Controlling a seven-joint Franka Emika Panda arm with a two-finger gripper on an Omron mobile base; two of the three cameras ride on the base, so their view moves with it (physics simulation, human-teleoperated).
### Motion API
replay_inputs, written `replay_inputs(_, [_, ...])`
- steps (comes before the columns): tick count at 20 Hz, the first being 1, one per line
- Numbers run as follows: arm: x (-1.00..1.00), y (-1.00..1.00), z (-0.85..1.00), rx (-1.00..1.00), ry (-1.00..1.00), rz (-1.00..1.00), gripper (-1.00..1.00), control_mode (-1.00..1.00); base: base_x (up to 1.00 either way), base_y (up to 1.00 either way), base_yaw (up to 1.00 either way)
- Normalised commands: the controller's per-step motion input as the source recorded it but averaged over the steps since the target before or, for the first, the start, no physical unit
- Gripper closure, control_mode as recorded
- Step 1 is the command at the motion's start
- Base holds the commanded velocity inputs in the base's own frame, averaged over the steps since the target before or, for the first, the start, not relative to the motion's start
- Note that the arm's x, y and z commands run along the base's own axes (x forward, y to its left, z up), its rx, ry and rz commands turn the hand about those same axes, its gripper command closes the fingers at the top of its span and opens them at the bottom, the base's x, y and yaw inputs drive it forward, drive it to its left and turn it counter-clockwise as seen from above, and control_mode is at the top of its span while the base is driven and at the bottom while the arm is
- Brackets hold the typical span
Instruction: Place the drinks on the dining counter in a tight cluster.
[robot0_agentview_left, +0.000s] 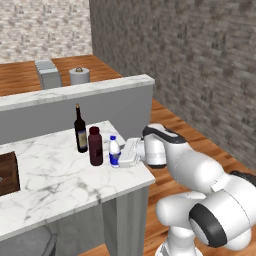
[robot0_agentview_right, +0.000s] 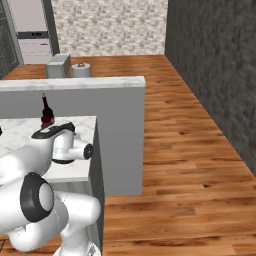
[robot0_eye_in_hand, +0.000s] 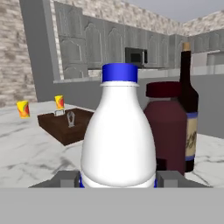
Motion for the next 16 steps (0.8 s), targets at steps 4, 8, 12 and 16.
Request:
replay_inputs(4, [0.1, 0.0, -0.2, 0.08, 0.01, 0.0, 1.0, -1.0, 0.0, 0.0, 0.0])
replay_inputs(8, [0.05, -0.01, -0.28, 0.08, 0.02, 0.0, 1.0, -1.0, 0.0, 0.0, 0.0])
replay_inputs(12, [0.15, 0.0, -0.18, 0.05, 0.01, 0.0, 1.0, -1.0, 0.0, 0.0, 0.0])
replay_inputs(16, [0.21, 0.0, -0.1, 0.03, 0.0, 0.0, 1.0, -1.0, 0.0, 0.0, 0.0])
